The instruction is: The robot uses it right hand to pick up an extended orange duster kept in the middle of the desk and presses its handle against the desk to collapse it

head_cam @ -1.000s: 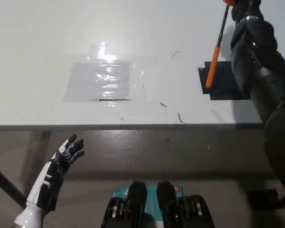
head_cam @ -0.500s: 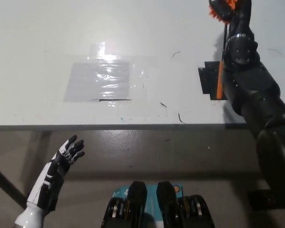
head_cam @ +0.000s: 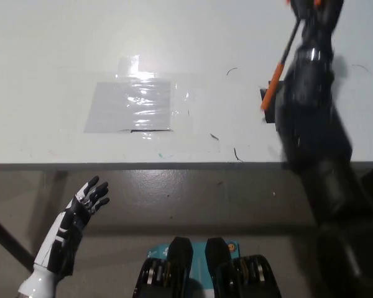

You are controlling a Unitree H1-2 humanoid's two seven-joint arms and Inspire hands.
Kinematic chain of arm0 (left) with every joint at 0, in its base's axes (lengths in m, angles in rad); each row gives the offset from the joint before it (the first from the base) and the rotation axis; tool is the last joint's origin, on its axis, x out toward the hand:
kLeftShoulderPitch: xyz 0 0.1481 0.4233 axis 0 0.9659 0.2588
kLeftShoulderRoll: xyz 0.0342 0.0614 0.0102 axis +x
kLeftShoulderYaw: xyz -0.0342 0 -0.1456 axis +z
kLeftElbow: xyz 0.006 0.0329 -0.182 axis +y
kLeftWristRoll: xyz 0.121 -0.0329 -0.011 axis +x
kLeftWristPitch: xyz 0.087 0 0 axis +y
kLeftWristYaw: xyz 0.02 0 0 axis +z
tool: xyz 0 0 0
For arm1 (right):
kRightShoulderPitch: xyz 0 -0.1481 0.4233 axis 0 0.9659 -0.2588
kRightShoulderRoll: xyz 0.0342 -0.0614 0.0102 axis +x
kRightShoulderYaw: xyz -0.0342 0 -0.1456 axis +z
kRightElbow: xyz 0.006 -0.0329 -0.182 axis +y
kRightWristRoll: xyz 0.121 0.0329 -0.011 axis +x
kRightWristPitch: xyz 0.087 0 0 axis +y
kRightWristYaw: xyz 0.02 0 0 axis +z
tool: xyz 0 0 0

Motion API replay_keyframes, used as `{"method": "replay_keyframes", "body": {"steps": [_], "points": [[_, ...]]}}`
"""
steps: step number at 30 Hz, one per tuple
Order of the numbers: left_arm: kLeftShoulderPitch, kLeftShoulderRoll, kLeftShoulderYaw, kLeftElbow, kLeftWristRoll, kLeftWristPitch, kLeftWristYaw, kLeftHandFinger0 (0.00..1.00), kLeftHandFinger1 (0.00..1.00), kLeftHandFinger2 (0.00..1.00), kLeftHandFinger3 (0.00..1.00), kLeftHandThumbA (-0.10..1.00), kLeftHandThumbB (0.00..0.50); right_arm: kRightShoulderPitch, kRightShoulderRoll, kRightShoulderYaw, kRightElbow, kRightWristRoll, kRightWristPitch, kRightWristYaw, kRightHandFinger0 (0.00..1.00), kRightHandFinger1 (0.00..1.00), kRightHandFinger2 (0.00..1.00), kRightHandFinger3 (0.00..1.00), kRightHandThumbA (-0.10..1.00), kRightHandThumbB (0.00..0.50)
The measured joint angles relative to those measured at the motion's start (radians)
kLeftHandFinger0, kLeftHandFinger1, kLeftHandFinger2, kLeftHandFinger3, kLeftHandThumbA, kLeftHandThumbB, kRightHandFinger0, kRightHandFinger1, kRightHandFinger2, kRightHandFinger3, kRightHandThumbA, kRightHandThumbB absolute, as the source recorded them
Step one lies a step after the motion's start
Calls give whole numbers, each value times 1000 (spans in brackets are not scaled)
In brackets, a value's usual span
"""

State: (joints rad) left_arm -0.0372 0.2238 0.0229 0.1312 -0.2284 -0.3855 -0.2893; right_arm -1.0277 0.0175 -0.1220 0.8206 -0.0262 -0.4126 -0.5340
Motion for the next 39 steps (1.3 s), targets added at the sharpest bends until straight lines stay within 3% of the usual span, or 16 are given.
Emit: {"method": "replay_keyframes", "body": {"steps": [4,10,14,15,21,22,24,25,30,31,33,35,38,39], "points": [[10,0,0,-7,-1,0,0,1000,1000,1000,1000,1000,279,88,26,-7,-60,8,-6,4,0,79,378,494,-100,73],[42,-1,1,-13,-1,0,0,1000,1000,1000,1000,1000,292,150,31,-6,-95,9,-40,8,0,54,352,535,-100,75],[49,-3,1,-14,-1,0,0,1000,1000,1000,1000,1000,289,152,17,11,-10,2,-56,-2,0,20,263,384,-100,72],[50,-2,1,-15,-1,0,0,1000,1000,1000,1000,1000,287,151,14,17,17,1,-60,-5,0,19,256,306,-100,85],[51,-2,2,-21,-1,0,0,1000,1000,1000,1000,1000,291,115,-11,65,195,-11,-83,-13,0,74,335,288,-100,107],[51,-2,2,-21,-1,0,0,1000,1000,1000,1000,1000,288,108,-17,74,211,-15,-83,-14,0,99,349,238,-100,138],[55,-1,4,-22,-1,-2,0,1000,1000,1000,1000,1000,287,104,-22,103,258,-24,-83,-13,0,75,319,113,-100,147],[57,0,5,-22,-1,-3,0,1000,1000,1000,1000,1000,285,104,-22,114,285,-27,-84,-13,0,66,314,95,-100,147],[61,0,8,-22,-2,-6,0,1000,1000,1000,1000,1000,304,30,-39,158,444,-35,-89,-9,0,130,397,130,-100,130],[61,0,9,-22,-2,-6,0,1000,1000,1000,1000,1000,304,14,-43,165,473,-37,-89,-5,4,145,414,140,-100,145],[65,1,11,-24,-3,-6,0,1000,1000,1000,1000,1000,271,-3,-46,170,502,-37,-86,2,0,160,422,122,-100,129],[76,3,15,-29,-4,-7,0,1000,1000,1000,1000,998,282,-30,-52,179,540,-37,-72,23,0,150,419,151,-100,119],[84,3,19,-29,-4,-6,0,1000,1000,1000,1000,997,281,-49,-59,186,564,-37,-45,48,0,161,428,230,-100,117],[85,3,21,-30,-4,-6,0,1000,1000,1000,1000,1000,290,-54,-60,189,569,-37,-36,58,62,278,543,320,-100,116]]}}
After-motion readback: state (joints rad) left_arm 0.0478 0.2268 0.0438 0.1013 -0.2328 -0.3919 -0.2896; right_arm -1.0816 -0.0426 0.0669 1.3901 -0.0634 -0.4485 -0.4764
